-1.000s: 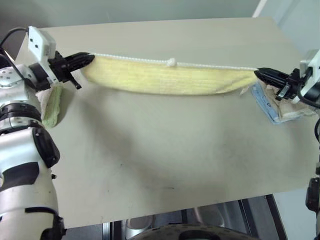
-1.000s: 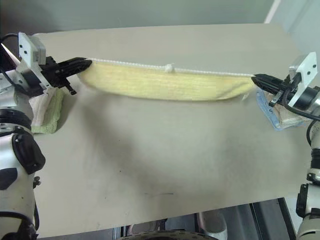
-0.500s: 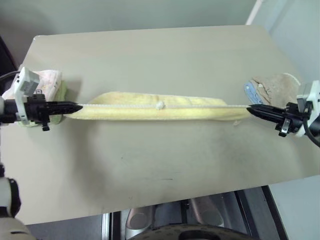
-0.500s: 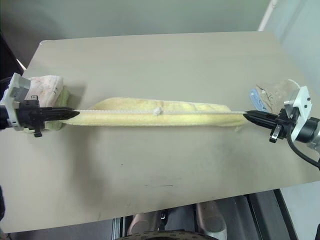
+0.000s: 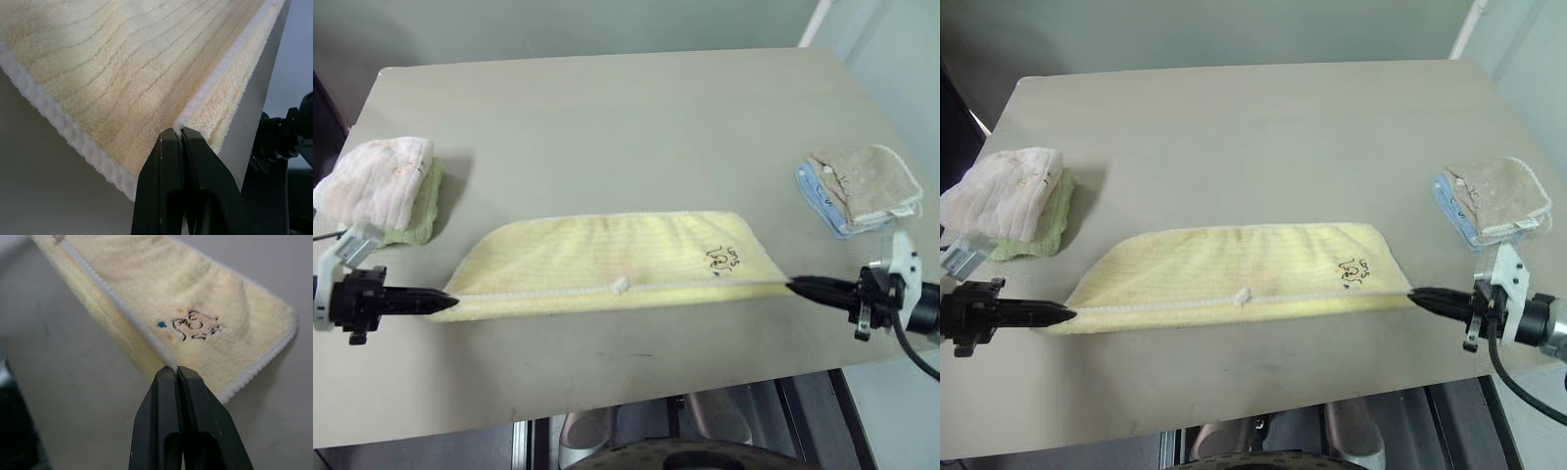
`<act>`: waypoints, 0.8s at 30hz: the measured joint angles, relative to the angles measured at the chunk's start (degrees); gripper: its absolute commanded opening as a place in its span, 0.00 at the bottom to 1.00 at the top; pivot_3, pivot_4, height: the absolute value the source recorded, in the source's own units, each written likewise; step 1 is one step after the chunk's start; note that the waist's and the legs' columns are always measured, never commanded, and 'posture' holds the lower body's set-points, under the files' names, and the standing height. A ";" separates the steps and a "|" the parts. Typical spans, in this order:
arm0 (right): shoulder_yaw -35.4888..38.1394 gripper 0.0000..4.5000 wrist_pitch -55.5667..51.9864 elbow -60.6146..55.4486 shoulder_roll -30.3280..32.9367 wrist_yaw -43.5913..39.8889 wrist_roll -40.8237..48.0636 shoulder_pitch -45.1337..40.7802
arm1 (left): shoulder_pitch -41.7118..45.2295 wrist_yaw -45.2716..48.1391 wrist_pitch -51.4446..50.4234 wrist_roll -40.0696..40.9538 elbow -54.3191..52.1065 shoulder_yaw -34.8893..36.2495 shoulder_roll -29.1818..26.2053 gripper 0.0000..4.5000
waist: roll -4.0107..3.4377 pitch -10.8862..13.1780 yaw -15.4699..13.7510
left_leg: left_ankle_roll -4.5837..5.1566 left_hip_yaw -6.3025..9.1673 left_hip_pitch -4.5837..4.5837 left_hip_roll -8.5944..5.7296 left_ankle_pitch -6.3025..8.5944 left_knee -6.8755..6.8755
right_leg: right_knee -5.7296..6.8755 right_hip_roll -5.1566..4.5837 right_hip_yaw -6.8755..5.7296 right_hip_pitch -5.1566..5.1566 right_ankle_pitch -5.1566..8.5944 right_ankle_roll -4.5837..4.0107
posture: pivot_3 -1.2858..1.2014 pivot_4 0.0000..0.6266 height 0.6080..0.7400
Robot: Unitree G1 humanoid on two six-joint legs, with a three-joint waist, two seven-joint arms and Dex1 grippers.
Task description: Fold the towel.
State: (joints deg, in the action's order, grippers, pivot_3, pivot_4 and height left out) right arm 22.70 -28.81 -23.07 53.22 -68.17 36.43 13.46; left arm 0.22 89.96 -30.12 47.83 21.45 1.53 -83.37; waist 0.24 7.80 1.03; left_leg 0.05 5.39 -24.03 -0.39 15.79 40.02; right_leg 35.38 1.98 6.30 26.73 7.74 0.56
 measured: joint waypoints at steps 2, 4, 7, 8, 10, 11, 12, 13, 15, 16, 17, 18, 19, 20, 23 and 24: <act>0.19 0.00 0.65 -0.03 0.94 -1.41 -0.05 0.57 | 0.12 0.00 0.73 -0.33 0.61 0.01 -0.37 0.00 | 0.00 0.00 -0.01 | -0.03 0.01 0.00 0.00 0.02 0.00 | 0.02 0.01 0.00 0.02 0.02 -0.01 | 0.52 0.24 1.00; 0.16 0.00 1.57 0.30 1.40 -2.47 -0.19 -0.04 | 2.42 0.02 1.84 -1.29 2.14 -0.32 -0.23 0.00 | 0.02 -0.01 -0.01 | -0.04 0.04 0.00 0.00 0.03 0.00 | 0.04 0.03 0.00 0.03 0.02 -0.03 | 0.52 0.24 1.00; -1.40 0.00 3.09 2.10 1.78 -2.82 -0.70 -4.48 | 10.01 0.01 3.45 -4.19 6.06 -1.04 2.24 0.00 | 0.02 -0.02 -0.05 | 0.00 0.04 0.02 0.00 0.00 0.01 | 0.13 0.03 0.02 0.07 -0.02 -0.10 | 0.52 0.24 1.00; -2.01 0.00 3.27 2.85 1.87 -2.91 -0.76 -5.46 | 12.77 0.04 4.13 -5.75 7.73 -1.52 3.88 0.00 | -0.04 -0.07 -0.07 | 0.01 0.04 0.04 0.00 -0.01 -0.01 | 0.14 0.03 0.02 0.05 -0.01 -0.08 | 0.52 0.24 1.00; -4.52 0.00 3.71 5.41 1.86 -2.92 -1.70 -8.70 | 17.61 0.01 6.39 -9.26 11.00 -2.75 7.27 0.00 | -0.06 -0.11 -0.13 | 0.04 0.05 0.02 0.00 -0.03 0.00 | 0.19 0.03 0.01 0.10 -0.01 -0.07 | 0.52 0.24 1.00; -5.52 0.00 3.96 6.55 1.83 -2.91 -2.17 -9.83 | 18.98 0.01 7.04 -10.39 12.07 -3.20 8.31 0.00 | -0.05 -0.12 -0.14 | 0.06 0.05 0.02 0.01 -0.03 0.00 | 0.20 0.03 0.01 0.10 -0.01 -0.07 | 0.52 0.24 1.00; -7.32 0.00 4.40 8.46 1.64 -2.78 -3.06 -12.09 | 21.41 0.00 7.76 -12.21 13.77 -3.91 9.87 0.00 | -0.05 -0.12 -0.16 | 0.07 0.05 0.03 0.01 -0.04 0.01 | 0.22 0.03 0.01 0.10 -0.01 -0.07 | 0.52 0.24 1.00; -8.03 0.00 4.69 9.38 1.55 -2.66 -3.41 -13.04 | 22.28 0.00 8.06 -12.98 14.39 -4.09 10.42 0.00 | -0.05 -0.12 -0.15 | 0.08 0.04 0.02 0.01 -0.05 0.01 | 0.22 0.03 0.01 0.11 -0.01 -0.07 | 0.52 0.24 1.00; -10.01 0.00 5.45 11.99 0.83 -2.42 -4.33 -16.29 | 25.38 0.00 9.34 -14.86 17.04 -4.56 11.91 0.00 | -0.05 -0.12 -0.16 | 0.08 0.04 0.03 0.02 -0.05 0.01 | 0.23 0.03 0.00 0.10 0.00 -0.06 | 0.52 0.24 1.00; -10.65 0.00 5.86 13.26 0.34 -2.10 -4.81 -17.86 | 27.13 -0.01 10.27 -15.89 18.52 -4.56 12.76 0.00 | -0.05 -0.12 -0.18 | 0.10 0.04 0.03 0.02 -0.06 0.01 | 0.23 0.03 0.00 0.10 -0.01 -0.06 | 0.52 0.24 1.00; -11.12 0.00 6.35 14.66 -0.41 -1.84 -5.29 -19.54 | 28.71 -0.01 11.39 -16.86 19.93 -4.55 13.63 0.00 | -0.05 -0.12 -0.18 | 0.11 0.04 0.03 0.02 -0.07 0.01 | 0.24 0.03 0.00 0.10 -0.01 -0.05 | 0.52 0.24 1.00; -11.93 0.00 7.22 16.39 -1.05 -1.42 -5.98 -21.39 | 30.78 -0.05 12.60 -18.01 21.78 -4.54 14.94 0.00 | -0.06 -0.13 -0.19 | 0.13 0.04 0.09 0.02 -0.08 0.02 | 0.26 0.03 0.00 0.05 -0.01 -0.05 | 0.52 0.24 1.00; -12.50 0.00 7.72 17.44 -1.46 -0.88 -6.64 -22.56 | 31.70 -0.09 13.42 -18.69 22.74 -4.54 15.71 0.00 | -0.06 -0.13 -0.20 | 0.16 0.04 0.08 0.02 -0.10 0.02 | 0.26 0.02 0.00 0.06 -0.03 -0.02 | 0.52 0.24 1.00; -13.20 0.00 8.57 19.16 -1.88 -0.52 -7.65 -23.71 | 33.24 -0.15 14.78 -19.96 24.72 -4.53 17.02 0.00 | -0.05 -0.13 -0.19 | 0.17 0.04 0.12 0.03 -0.10 0.02 | 0.26 0.02 -0.02 0.01 -0.05 0.01 | 0.52 0.24 1.00; -15.20 0.00 10.06 23.09 -4.20 0.93 -9.85 -27.50 | 37.04 -0.45 17.97 -23.40 30.09 -4.50 20.18 0.00 | -0.05 -0.13 -0.19 | 0.24 0.03 0.15 0.04 -0.15 0.04 | 0.31 0.01 -0.03 0.00 -0.10 0.09 | 0.52 0.24 1.00; -15.69 0.00 10.23 24.31 -5.11 1.54 -10.38 -28.71 | 38.26 -0.66 19.34 -24.62 32.09 -4.50 21.05 0.00 | -0.05 -0.13 -0.17 | 0.26 0.03 0.15 0.04 -0.16 0.04 | 0.32 0.01 -0.04 -0.01 -0.12 0.10 | 0.52 0.24 1.00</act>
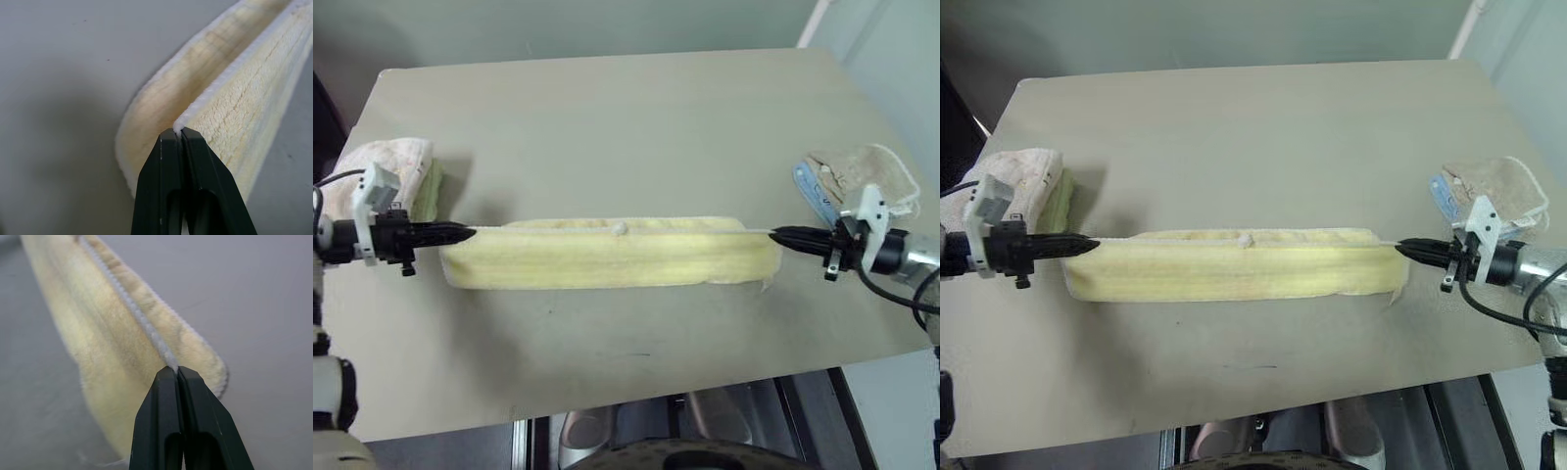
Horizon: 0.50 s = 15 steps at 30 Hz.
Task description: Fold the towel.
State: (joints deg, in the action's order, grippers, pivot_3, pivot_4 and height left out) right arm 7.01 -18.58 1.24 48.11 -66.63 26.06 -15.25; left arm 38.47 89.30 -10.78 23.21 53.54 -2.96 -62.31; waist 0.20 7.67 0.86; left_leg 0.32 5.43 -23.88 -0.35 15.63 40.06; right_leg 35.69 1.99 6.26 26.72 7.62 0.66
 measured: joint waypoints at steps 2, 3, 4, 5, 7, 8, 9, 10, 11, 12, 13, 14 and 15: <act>-1.46 0.00 0.66 2.47 -1.33 0.74 -1.28 -2.41 | 2.32 -0.97 3.48 -2.32 3.89 0.03 1.37 0.00 | 0.00 0.00 0.00 | 0.05 0.00 0.01 0.00 -0.03 0.00 | 0.01 0.00 0.00 -0.01 -0.06 0.03 | 0.52 0.24 1.00; -1.85 0.00 1.37 3.98 -2.39 1.33 -2.19 -3.71 | 3.36 -1.41 5.62 -3.51 5.88 0.18 2.23 0.00 | 0.00 0.00 0.00 | 0.08 0.00 0.01 -0.01 -0.06 0.00 | 0.01 0.00 0.00 -0.01 -0.09 0.05 | 0.52 0.24 1.00; -2.12 0.00 2.03 4.92 -2.86 1.68 -2.80 -4.33 | 3.83 -1.79 6.85 -4.21 7.00 0.34 2.76 0.00 | -0.02 0.01 0.01 | 0.10 0.00 0.01 -0.01 -0.07 0.00 | 0.00 -0.02 0.00 -0.01 -0.10 0.06 | 0.52 0.24 1.00; -2.57 0.00 2.62 5.87 -3.26 2.03 -3.40 -4.92 | 4.47 -2.13 7.75 -4.86 8.33 0.72 3.32 0.00 | -0.01 0.01 0.03 | 0.11 0.00 0.01 -0.01 -0.07 0.00 | 0.00 -0.02 -0.01 -0.01 -0.10 0.07 | 0.52 0.24 1.00; -3.36 0.00 3.48 7.75 -4.34 2.64 -4.56 -6.28 | 5.77 -3.27 9.39 -6.17 10.56 1.46 4.57 0.00 | -0.01 0.01 0.02 | 0.14 0.00 0.00 -0.01 -0.09 0.00 | -0.03 -0.02 -0.02 -0.03 -0.13 0.10 | 0.52 0.24 1.00; -3.72 0.00 3.96 8.48 -4.75 2.69 -5.10 -6.68 | 6.32 -3.66 10.26 -6.83 11.61 1.92 4.99 0.00 | -0.01 0.01 0.01 | 0.14 0.00 0.00 -0.01 -0.10 0.00 | -0.03 -0.03 -0.02 -0.03 -0.13 0.11 | 0.52 0.24 1.00; -3.92 0.00 4.30 9.09 -4.90 2.70 -5.45 -6.88 | 6.70 -3.98 10.98 -7.39 12.27 2.24 5.32 0.00 | -0.01 0.01 0.01 | 0.14 0.00 -0.01 -0.01 -0.10 0.00 | -0.07 -0.03 -0.02 -0.04 -0.14 0.13 | 0.52 0.24 1.00; -3.98 0.00 4.48 9.59 -5.03 2.70 -5.67 -6.98 | 7.07 -4.42 11.55 -7.64 12.77 2.48 5.70 0.00 | -0.01 0.01 -0.01 | 0.15 0.00 -0.01 -0.01 -0.10 0.00 | -0.11 -0.03 -0.02 -0.06 -0.15 0.15 | 0.52 0.24 1.00; -4.00 0.00 4.59 9.97 -5.14 2.70 -5.97 -7.03 | 7.55 -4.72 12.06 -8.16 13.23 2.89 6.23 0.00 | -0.01 0.01 -0.05 | 0.15 0.00 -0.02 -0.01 -0.11 0.00 | -0.16 -0.03 -0.03 -0.08 -0.17 0.17 | 0.52 0.24 1.00; -4.01 0.00 4.69 10.17 -5.15 2.72 -6.12 -7.06 | 7.78 -4.85 12.39 -8.63 13.39 3.23 6.69 0.00 | -0.01 0.01 -0.06 | 0.16 -0.01 -0.03 -0.01 -0.11 0.00 | -0.23 -0.04 -0.03 -0.10 -0.19 0.21 | 0.52 0.24 1.00; -4.01 0.00 4.81 10.59 -5.19 2.81 -6.31 -7.27 | 8.11 -4.96 12.91 -8.90 14.04 3.71 7.23 0.00 | -0.01 0.01 -0.04 | 0.16 -0.01 -0.04 -0.01 -0.11 0.00 | -0.30 -0.04 -0.03 -0.12 -0.23 0.23 | 0.52 0.24 1.00; -4.01 0.00 4.82 11.25 -5.29 3.14 -6.66 -7.71 | 8.43 -5.05 13.15 -9.31 14.42 4.14 7.68 0.00 | -0.01 0.01 -0.02 | 0.17 -0.01 -0.06 -0.01 -0.12 0.00 | -0.39 -0.04 -0.03 -0.13 -0.29 0.25 | 0.52 0.24 1.00; -4.01 0.00 4.82 11.60 -5.32 3.43 -6.86 -7.96 | 8.66 -5.08 13.22 -9.68 14.51 4.26 7.94 0.00 | -0.01 0.01 -0.01 | 0.19 -0.01 -0.08 -0.01 -0.13 -0.01 | -0.48 -0.04 -0.03 -0.14 -0.36 0.28 | 0.52 0.24 1.00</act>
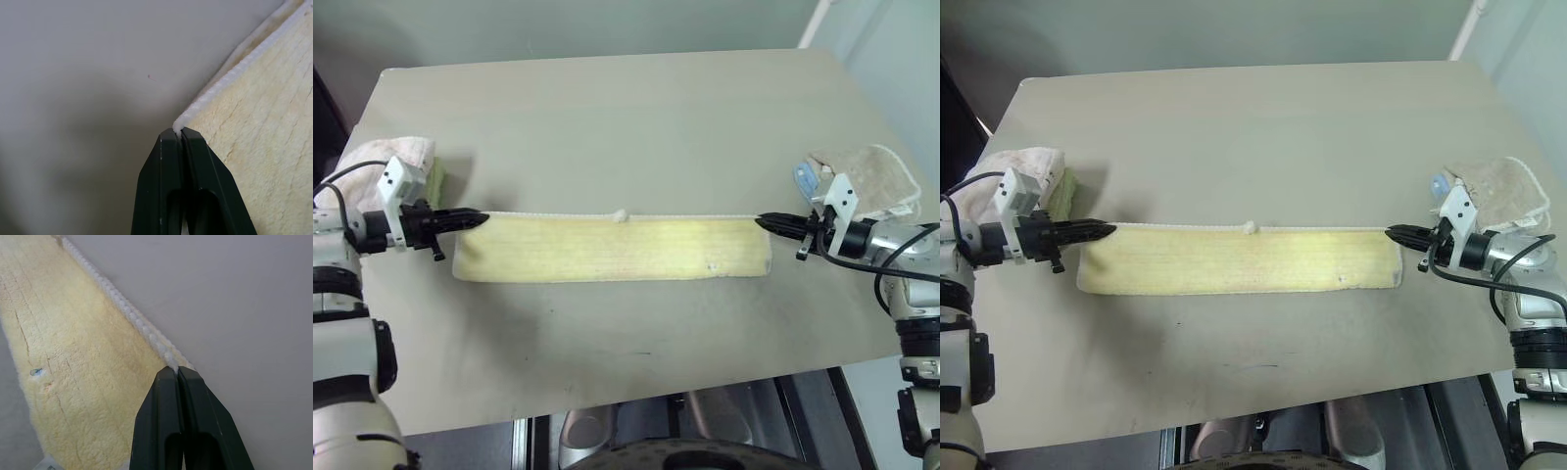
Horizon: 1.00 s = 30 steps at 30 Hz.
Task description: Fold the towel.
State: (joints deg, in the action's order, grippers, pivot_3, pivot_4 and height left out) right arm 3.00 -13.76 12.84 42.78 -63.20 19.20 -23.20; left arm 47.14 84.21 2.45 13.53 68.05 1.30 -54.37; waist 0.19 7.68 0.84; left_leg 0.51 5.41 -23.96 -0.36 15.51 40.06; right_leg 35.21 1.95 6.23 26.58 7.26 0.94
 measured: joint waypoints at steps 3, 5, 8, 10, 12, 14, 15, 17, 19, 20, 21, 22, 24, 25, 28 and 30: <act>0.00 0.00 0.16 0.73 -0.74 0.72 -0.58 -0.26 | 0.21 0.46 0.37 -1.47 0.31 0.23 0.33 0.00 | 0.00 0.00 0.02 | 0.01 0.00 -0.01 0.00 0.00 0.00 | -0.15 0.00 0.00 -0.05 -0.06 0.03 | 0.52 0.24 1.00; 0.00 0.00 0.12 1.03 -1.48 0.82 -0.80 -0.28 | 0.21 0.67 0.39 -2.04 0.73 0.27 0.62 0.11 | 0.00 0.00 0.03 | 0.01 -0.01 -0.03 0.00 0.00 0.00 | -0.17 0.00 0.00 -0.05 -0.06 0.04 | 0.52 0.24 1.00; 0.01 0.00 -0.75 1.10 -1.82 0.84 -0.73 -0.78 | 0.21 1.07 0.14 -3.04 0.77 0.28 0.87 0.30 | 0.00 0.00 0.01 | 0.01 -0.01 -0.04 0.00 -0.01 0.00 | -0.19 -0.01 0.00 -0.05 -0.07 0.05 | 0.52 0.24 1.00; 0.05 0.10 -1.26 1.06 -1.82 1.01 -0.73 -1.08 | 0.20 1.67 0.07 -3.64 0.77 0.36 0.90 0.45 | 0.00 0.00 0.00 | 0.02 -0.01 -0.04 0.00 -0.01 0.00 | -0.19 -0.01 0.00 -0.05 -0.07 0.05 | 0.52 0.24 1.00; 0.06 0.22 -1.68 1.06 -1.83 1.18 -0.73 -1.15 | 0.17 1.16 0.39 -4.13 0.78 0.40 1.01 0.62 | 0.00 0.00 0.00 | 0.02 0.00 -0.04 0.00 -0.01 -0.01 | -0.19 -0.01 0.00 -0.05 -0.07 0.05 | 0.52 0.24 1.00; 0.06 0.36 -2.14 1.03 -1.84 1.11 -0.68 -1.15 | 0.12 0.41 0.95 -4.43 0.78 0.60 1.21 0.76 | 0.00 0.00 0.00 | 0.02 -0.01 -0.04 0.00 -0.01 0.00 | -0.18 -0.01 0.00 -0.05 -0.08 0.05 | 0.52 0.24 1.00; 0.06 0.46 -2.37 0.81 -1.84 0.84 -0.38 -1.15 | 0.10 0.42 0.95 -4.46 0.78 0.97 1.34 0.86 | 0.00 0.00 0.01 | 0.02 -0.01 -0.04 0.00 -0.01 0.00 | -0.18 -0.01 0.00 -0.05 -0.08 0.05 | 0.52 0.24 1.00; 0.06 0.60 -2.42 0.19 -1.85 0.41 -0.10 -1.15 | 0.11 0.44 0.95 -4.46 0.77 1.53 1.41 1.00 | 0.00 0.00 0.02 | 0.02 -0.01 -0.04 0.00 -0.01 -0.01 | -0.18 -0.01 0.00 -0.05 -0.08 0.05 | 0.52 0.24 1.00; 0.14 0.75 -2.41 -0.07 -1.94 0.32 0.31 -1.15 | 0.12 0.17 1.21 -4.43 0.77 2.57 1.41 1.00 | 0.00 0.00 0.02 | 0.02 -0.01 -0.04 0.00 -0.01 -0.01 | -0.19 -0.01 0.00 -0.05 -0.08 0.05 | 0.52 0.24 1.00; 0.31 0.85 -2.42 -0.10 -2.06 0.40 0.53 -1.16 | 0.12 -0.60 1.79 -4.36 0.77 3.21 1.42 1.00 | 0.00 0.00 0.02 | 0.02 -0.01 -0.04 0.00 -0.01 -0.01 | -0.19 -0.01 0.00 -0.05 -0.08 0.05 | 0.52 0.24 1.00; 0.51 0.91 -2.61 -0.18 -2.15 0.55 0.92 -1.17 | 0.12 -1.63 2.87 -4.22 0.79 3.91 1.46 1.00 | 0.00 0.00 0.02 | 0.03 -0.01 -0.05 0.00 -0.01 -0.01 | -0.20 -0.01 0.00 -0.05 -0.08 0.05 | 0.52 0.24 1.00; 0.84 0.99 -3.26 -0.47 -2.19 0.81 1.44 -1.23 | 0.12 -3.18 4.66 -4.04 0.79 4.84 1.58 1.00 | 0.00 0.00 0.00 | 0.03 -0.01 -0.05 0.00 -0.01 -0.01 | -0.20 -0.01 0.00 -0.05 -0.08 0.05 | 0.52 0.24 1.00; 2.37 1.00 -5.99 -2.09 -2.17 1.23 3.68 -1.33 | 0.22 -7.95 9.91 -3.73 0.81 7.06 2.19 1.00 | -0.02 0.01 -0.04 | 0.03 -0.01 -0.05 0.00 -0.02 -0.01 | -0.20 -0.01 0.00 -0.05 -0.08 0.05 | 0.52 0.24 1.00; 3.35 1.00 -7.36 -3.15 -2.08 1.53 4.79 -1.36 | 0.54 -9.94 11.85 -3.62 0.81 7.97 2.67 1.00 | -0.02 0.01 -0.11 | 0.03 -0.01 -0.05 -0.01 -0.02 -0.01 | -0.20 -0.01 0.00 -0.06 -0.08 0.05 | 0.52 0.24 1.00; 7.53 1.00 -12.42 -8.23 -1.90 3.16 9.36 -0.49 | 2.84 -13.64 15.83 -1.28 0.77 11.87 5.29 1.00 | -0.01 0.01 -0.40 | 0.05 -0.02 -0.06 -0.03 -0.05 0.00 | -0.23 -0.01 -0.01 -0.10 -0.07 0.07 | 0.52 0.24 1.00; 9.84 1.00 -16.23 -11.80 -1.99 4.55 12.83 1.21 | 3.77 -13.33 16.47 0.70 -0.38 13.88 7.01 1.00 | -0.01 0.01 -0.57 | 0.05 -0.03 -0.06 -0.03 -0.05 0.00 | -0.28 -0.01 -0.01 -0.15 -0.05 0.10 | 0.52 0.24 1.00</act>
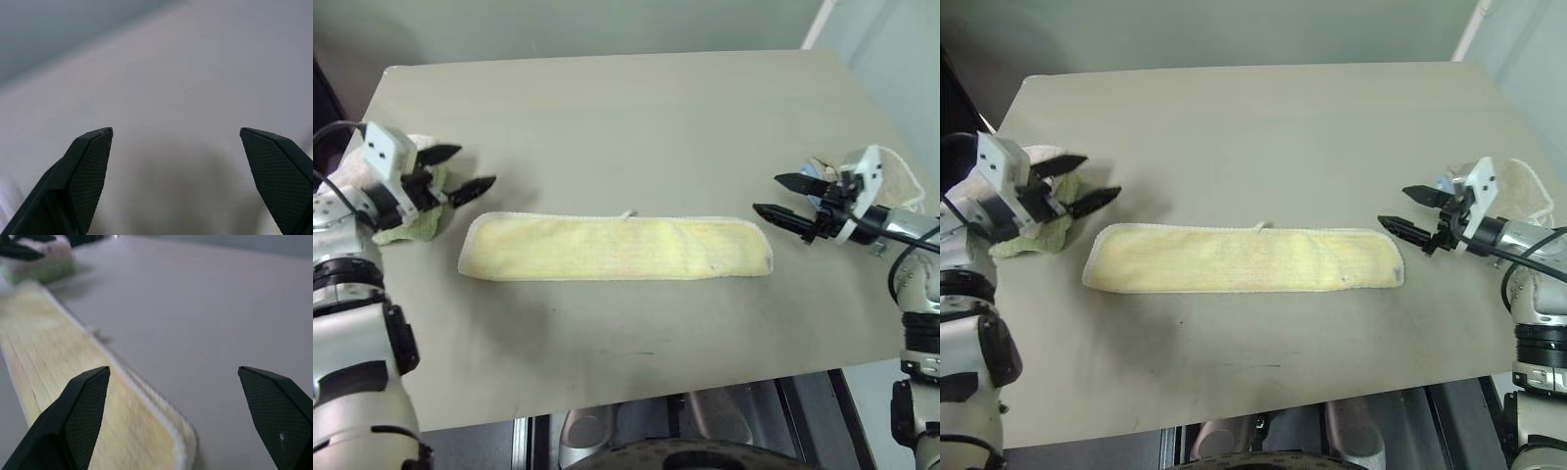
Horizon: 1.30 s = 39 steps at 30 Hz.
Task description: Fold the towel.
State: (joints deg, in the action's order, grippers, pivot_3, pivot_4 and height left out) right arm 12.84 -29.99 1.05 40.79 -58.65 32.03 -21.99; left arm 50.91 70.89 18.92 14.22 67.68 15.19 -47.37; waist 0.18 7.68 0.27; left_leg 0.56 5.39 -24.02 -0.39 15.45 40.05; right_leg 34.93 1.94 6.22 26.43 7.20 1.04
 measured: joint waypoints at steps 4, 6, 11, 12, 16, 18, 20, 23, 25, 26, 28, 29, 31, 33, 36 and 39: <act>4.18 1.00 -11.44 -5.68 -1.01 5.39 8.84 3.35 | -1.04 5.12 -2.55 4.15 -6.01 1.41 4.55 1.00 | 0.00 0.00 -0.04 | 0.00 -0.08 0.00 -0.03 0.00 0.03 | -0.03 -0.03 0.02 -0.03 0.04 0.09 | 0.52 0.24 1.00; 6.76 1.00 -16.32 -9.12 -2.63 9.17 13.68 4.99 | -5.16 8.85 -5.11 4.03 -12.20 -1.21 5.02 1.00 | -0.01 0.00 0.27 | 0.01 -0.11 0.05 -0.02 0.00 0.02 | -0.03 -0.02 0.05 -0.03 0.07 0.12 | 0.52 0.24 1.00; 11.53 1.00 -28.46 -14.89 -4.61 18.45 25.58 10.61 | -17.72 14.74 -16.84 6.85 -29.79 -6.24 6.40 1.00 | 0.00 0.01 0.53 | 0.01 -0.13 -0.02 0.01 0.01 0.01 | -0.01 0.01 0.04 0.00 0.25 0.26 | 0.52 0.24 1.00; 12.42 1.00 -31.39 -15.49 -4.62 20.75 28.73 11.52 | -19.75 15.29 -20.19 8.22 -34.32 -6.85 6.35 1.00 | 0.00 0.01 0.49 | 0.04 -0.13 -0.03 0.00 0.03 0.02 | -0.02 0.00 0.04 -0.02 0.28 0.30 | 0.52 0.24 1.00; 15.54 1.00 -38.93 -16.16 -4.60 31.11 40.47 13.64 | -23.28 15.14 -28.45 12.06 -48.05 -7.26 5.63 1.00 | 0.00 0.00 0.09 | 0.09 -0.12 0.06 -0.04 0.05 0.03 | -0.03 -0.05 0.13 -0.14 0.28 0.37 | 0.52 0.24 1.00; 16.00 1.00 -41.06 -16.24 -4.60 37.37 47.67 16.05 | -25.28 14.42 -31.18 13.37 -53.23 -7.42 5.68 1.00 | -0.01 0.00 -0.06 | 0.10 -0.11 0.10 -0.04 0.06 0.01 | -0.03 -0.05 0.14 -0.16 0.41 0.57 | 0.52 0.24 1.00; 15.87 1.00 -41.64 -16.17 -4.57 42.54 52.52 18.40 | -26.88 13.42 -33.40 14.24 -56.71 -8.18 6.02 1.00 | -0.01 0.00 -0.07 | 0.10 -0.11 0.10 -0.04 0.07 0.01 | -0.01 -0.05 0.14 -0.14 0.51 0.73 | 0.52 0.24 1.00; 14.83 1.00 -39.85 -16.22 -4.18 50.68 63.07 22.43 | -29.00 12.21 -36.55 15.42 -61.02 -9.83 6.59 1.00 | -0.01 0.00 -0.08 | 0.07 -0.10 0.08 -0.03 0.10 0.01 | 0.00 -0.05 0.15 -0.11 0.54 0.80 | 0.52 0.24 1.00; 13.80 1.00 -37.77 -16.24 -3.00 55.87 68.42 25.04 | -29.63 12.06 -37.08 15.29 -62.07 -11.08 6.59 1.00 | -0.01 0.00 -0.09 | 0.06 -0.08 0.10 -0.03 0.11 0.01 | 0.00 -0.05 0.15 -0.13 0.55 0.80 | 0.52 0.24 1.00; 13.26 1.00 -35.95 -16.22 -2.66 58.94 71.84 27.11 | -29.95 11.92 -37.52 15.14 -62.38 -12.03 6.59 1.00 | -0.02 0.00 -0.11 | 0.04 -0.04 0.09 -0.03 0.13 0.01 | 0.00 -0.04 0.14 -0.13 0.56 0.81 | 0.52 0.24 1.00; 12.28 1.00 -33.32 -16.24 -2.30 62.61 76.12 29.61 | -30.20 11.49 -37.87 14.60 -62.44 -13.36 6.61 1.00 | -0.02 0.00 -0.15 | 0.02 -0.04 0.05 -0.03 0.14 0.01 | -0.01 -0.04 0.15 -0.09 0.56 0.82 | 0.52 0.24 1.00; 11.79 1.00 -32.28 -16.35 -1.94 63.85 77.58 30.36 | -30.19 11.41 -37.83 14.27 -62.45 -13.91 6.69 1.00 | -0.02 0.00 -0.16 | 0.02 -0.04 0.04 -0.03 0.15 0.01 | -0.02 -0.04 0.15 -0.10 0.56 0.82 | 0.52 0.24 1.00; 11.22 1.00 -30.76 -16.69 -1.82 65.19 78.77 30.82 | -29.89 11.16 -37.69 13.88 -62.43 -14.50 7.40 1.00 | -0.01 -0.01 -0.15 | 0.03 -0.04 0.03 -0.04 0.17 0.01 | -0.04 -0.04 0.15 -0.10 0.56 0.82 | 0.52 0.24 1.00; 10.54 1.00 -29.32 -16.97 -2.32 66.46 79.32 31.14 | -29.13 10.91 -37.52 13.70 -62.30 -15.44 8.49 1.00 | -0.01 -0.01 -0.14 | 0.04 -0.04 0.02 -0.04 0.20 0.01 | -0.06 -0.04 0.16 -0.10 0.57 0.83 | 0.52 0.24 1.00; 9.12 1.00 -27.52 -17.07 -4.16 68.75 79.50 32.09 | -27.62 10.31 -37.02 13.19 -61.13 -16.09 9.33 1.00 | -0.01 -0.01 -0.15 | 0.04 -0.03 0.01 -0.02 0.27 0.01 | -0.06 -0.04 0.14 -0.07 0.59 0.84 | 0.52 0.24 1.00; 7.38 1.00 -26.19 -17.35 -6.28 70.67 79.64 32.54 | -25.56 10.41 -35.79 12.22 -58.40 -16.23 9.33 1.00 | -0.02 -0.01 -0.16 | 0.07 -0.04 0.00 -0.02 0.31 0.01 | -0.10 -0.04 0.15 -0.07 0.58 0.84 | 0.52 0.24 1.00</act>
State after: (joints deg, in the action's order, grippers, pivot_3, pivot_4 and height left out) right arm 20.22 -56.19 -16.30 34.51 12.01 111.67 10.55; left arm 25.35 81.30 -16.87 26.45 9.28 -1.04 -38.03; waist 0.16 7.67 0.12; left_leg 0.62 5.35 -24.02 -0.41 15.77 40.06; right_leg 34.84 1.90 6.36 26.36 7.78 1.88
